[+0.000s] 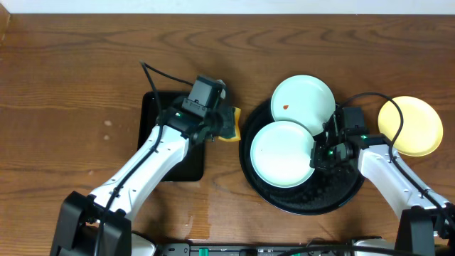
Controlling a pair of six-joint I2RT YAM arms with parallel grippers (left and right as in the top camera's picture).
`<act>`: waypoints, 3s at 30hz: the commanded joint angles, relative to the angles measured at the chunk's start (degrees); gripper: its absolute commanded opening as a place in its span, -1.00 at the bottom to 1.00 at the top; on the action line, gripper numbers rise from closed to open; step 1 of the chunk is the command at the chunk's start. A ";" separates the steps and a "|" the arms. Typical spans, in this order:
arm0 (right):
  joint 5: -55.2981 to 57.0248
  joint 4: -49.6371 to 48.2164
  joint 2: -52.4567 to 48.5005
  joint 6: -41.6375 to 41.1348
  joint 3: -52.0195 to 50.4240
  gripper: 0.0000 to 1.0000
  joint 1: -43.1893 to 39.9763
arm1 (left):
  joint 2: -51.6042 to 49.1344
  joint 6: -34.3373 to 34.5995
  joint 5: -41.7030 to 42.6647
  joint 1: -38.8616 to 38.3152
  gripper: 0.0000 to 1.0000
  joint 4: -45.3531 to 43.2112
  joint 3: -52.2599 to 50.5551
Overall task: Clean dirty plates on tray and stack at the side
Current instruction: 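Wipe the white plate held by the right gripper with the left-held sponge, then return the sponge to the black tray and open the left gripper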
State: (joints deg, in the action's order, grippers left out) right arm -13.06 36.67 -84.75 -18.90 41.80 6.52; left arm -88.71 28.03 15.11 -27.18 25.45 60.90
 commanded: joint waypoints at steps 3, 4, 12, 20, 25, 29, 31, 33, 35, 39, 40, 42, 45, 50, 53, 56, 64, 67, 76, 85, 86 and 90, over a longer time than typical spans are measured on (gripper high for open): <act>0.85 0.17 -0.55 -0.33 -0.35 -0.96 0.44 | 0.50 -1.68 2.60 -3.89 -0.85 -1.55 1.07; 0.83 0.17 -0.55 -0.33 -0.35 -0.96 0.44 | 0.20 -1.68 2.60 -4.70 -0.85 -2.12 1.05; 0.83 0.20 -0.55 -0.33 -0.35 -0.96 0.44 | -5.75 -1.64 2.64 -11.43 -0.85 -9.62 1.05; 0.83 0.22 -0.55 -0.33 -0.35 -0.96 0.44 | -12.87 -1.64 2.67 -17.03 -0.85 -16.22 1.05; 0.83 0.22 -0.55 -0.33 -0.35 -0.96 0.44 | -16.57 -1.66 2.21 -18.62 -0.85 -17.18 1.05; 0.83 0.22 -0.55 -0.33 -0.35 -0.96 0.44 | -18.71 -1.68 0.70 -17.90 -0.85 -16.06 1.05; 0.83 0.22 -0.55 -0.33 -0.35 -0.96 0.44 | -18.78 -1.70 -2.19 -17.18 -0.85 -14.60 1.05; 0.83 0.22 -0.55 -0.33 -0.35 -0.97 0.44 | -18.71 -2.54 -3.21 -16.13 -0.85 -13.70 1.05; 0.83 0.22 -0.55 -0.33 -0.35 -0.97 0.44 | -18.64 -2.80 -3.21 -14.86 -0.85 -12.90 1.05; 0.83 0.24 -0.55 -0.33 -0.35 -0.97 0.44 | -17.97 -2.73 -3.15 -12.20 -0.85 -10.86 1.05; 0.85 0.24 -0.55 -0.33 -0.35 -0.96 0.44 | -17.73 -2.75 -3.15 -11.63 -0.85 -10.60 1.05; 0.85 0.24 -0.55 -0.33 -0.35 -0.97 0.44 | -16.83 -2.82 -2.91 -10.84 -0.85 -10.40 1.05; 0.85 0.24 -0.55 -0.33 -0.35 -0.96 0.44 | -14.53 -2.97 -0.96 -10.43 -0.85 -10.58 1.07; 0.85 0.28 -0.55 -0.33 -0.35 -0.96 0.44 | -8.66 -2.97 -1.03 -10.34 -0.85 -10.08 1.07; 0.85 0.44 -0.55 -0.33 -0.35 -0.96 0.44 | -5.20 -2.97 -1.05 -9.84 -0.85 -9.18 1.07; 0.85 0.44 -0.55 -0.33 -0.35 -0.95 0.44 | -2.60 -2.97 -1.79 -8.41 -0.85 -7.50 1.07; 0.85 0.61 -0.55 -0.33 -0.35 -0.91 0.44 | 0.61 -2.99 -5.77 1.27 -0.85 2.91 1.07; 0.87 0.59 -0.55 -0.33 -0.35 -0.92 0.44 | 0.61 -3.06 -5.77 6.47 -0.85 5.29 1.05; 0.87 0.59 -0.55 -0.33 -0.35 -0.92 0.44 | -1.84 -11.52 -5.62 16.85 -0.85 8.22 0.13; 0.85 0.63 -0.55 -0.33 -0.35 -0.93 0.44 | -7.76 -12.68 -5.62 19.30 -0.85 8.35 -1.44; 0.85 0.63 -0.55 -0.33 -0.35 -0.93 0.44 | -8.68 -12.81 -5.62 19.43 -0.85 8.37 -1.44; 0.85 0.66 -0.55 -0.33 -0.35 -0.92 0.44 | -12.81 -12.81 -5.73 19.52 -0.83 8.35 -1.44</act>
State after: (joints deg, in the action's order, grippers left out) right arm -12.82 37.28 -84.75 -18.90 41.78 6.63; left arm -99.42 16.43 9.91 -7.97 33.50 60.23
